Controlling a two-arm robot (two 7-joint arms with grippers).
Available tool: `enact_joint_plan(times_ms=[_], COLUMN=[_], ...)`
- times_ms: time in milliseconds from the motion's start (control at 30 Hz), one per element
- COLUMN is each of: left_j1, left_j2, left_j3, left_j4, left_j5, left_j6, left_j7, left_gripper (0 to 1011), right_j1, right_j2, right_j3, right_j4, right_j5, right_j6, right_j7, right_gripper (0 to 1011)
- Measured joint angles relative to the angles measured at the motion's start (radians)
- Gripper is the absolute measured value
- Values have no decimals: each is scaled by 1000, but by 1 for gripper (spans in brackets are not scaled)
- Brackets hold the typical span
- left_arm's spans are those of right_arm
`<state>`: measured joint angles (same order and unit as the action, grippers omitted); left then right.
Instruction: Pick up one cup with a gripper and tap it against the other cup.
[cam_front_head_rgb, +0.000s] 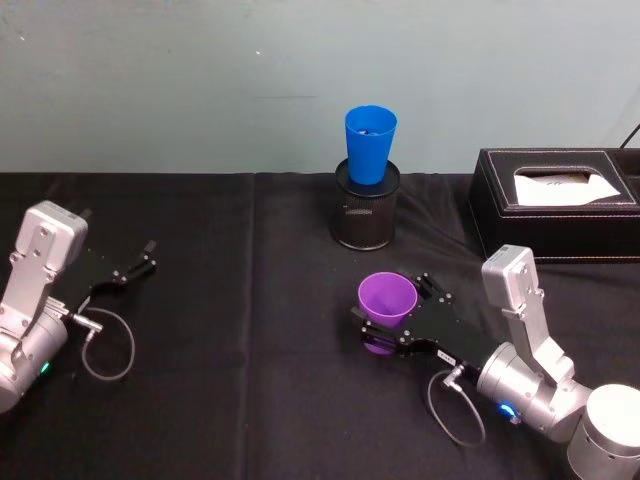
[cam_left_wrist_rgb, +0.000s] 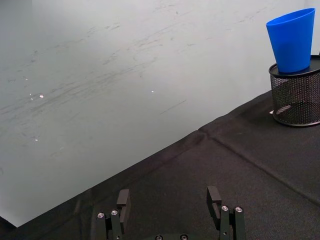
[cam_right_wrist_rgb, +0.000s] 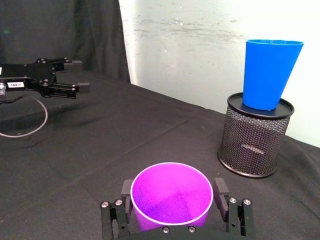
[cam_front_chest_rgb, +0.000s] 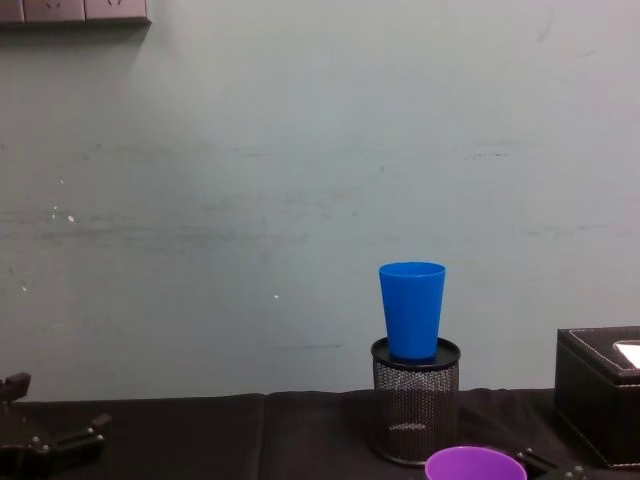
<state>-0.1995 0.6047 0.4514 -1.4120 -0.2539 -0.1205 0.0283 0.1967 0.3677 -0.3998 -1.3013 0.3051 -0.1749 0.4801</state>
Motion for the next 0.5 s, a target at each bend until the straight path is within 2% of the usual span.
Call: enact_joint_plan(times_ms=[300, 433, 500], left_j1=[0, 0, 0], left_j2=[0, 0, 0], left_j3=[0, 0, 0], left_j4=[0, 0, 0], left_j5=[0, 0, 0], left_j6=[0, 0, 0], left_j7=[0, 0, 0], left_gripper=[1000, 1000, 1000], right_j1=[0, 0, 0], right_j2=[0, 1, 1], right_j3=[0, 0, 0], right_j4=[0, 0, 0], right_j5=[0, 1, 1], right_j6=[-1, -2, -2], right_j7=[0, 0, 0], right_gripper=[1002, 964, 909])
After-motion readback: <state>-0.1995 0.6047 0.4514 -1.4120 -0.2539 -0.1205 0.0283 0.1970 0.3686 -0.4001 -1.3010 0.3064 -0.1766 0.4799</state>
